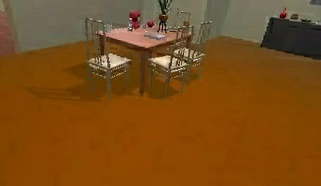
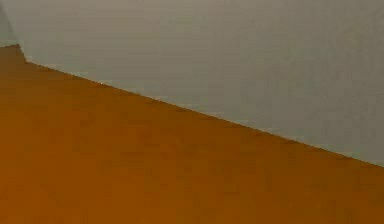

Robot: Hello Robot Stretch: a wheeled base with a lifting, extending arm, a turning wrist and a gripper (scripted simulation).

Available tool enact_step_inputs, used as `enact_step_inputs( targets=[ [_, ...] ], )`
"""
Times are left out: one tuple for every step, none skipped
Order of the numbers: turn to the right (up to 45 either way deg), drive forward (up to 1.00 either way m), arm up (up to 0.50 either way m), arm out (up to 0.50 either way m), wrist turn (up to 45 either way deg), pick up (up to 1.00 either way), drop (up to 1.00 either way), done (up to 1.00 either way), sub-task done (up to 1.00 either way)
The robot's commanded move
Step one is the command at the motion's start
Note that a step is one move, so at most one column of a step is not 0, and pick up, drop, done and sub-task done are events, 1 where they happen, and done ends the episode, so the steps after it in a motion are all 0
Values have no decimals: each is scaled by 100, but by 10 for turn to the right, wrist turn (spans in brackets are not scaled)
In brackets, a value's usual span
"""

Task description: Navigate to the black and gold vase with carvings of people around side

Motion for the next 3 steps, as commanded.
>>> enact_step_inputs(
  targets=[
    [-420, 0, 0, 0, 0, 0, 0, 0, 0],
    [0, 100, 0, 0, 0, 0, 0, 0, 0],
    [-30, 0, 0, 0, 0, 0, 0, 0, 0]
  ],
)
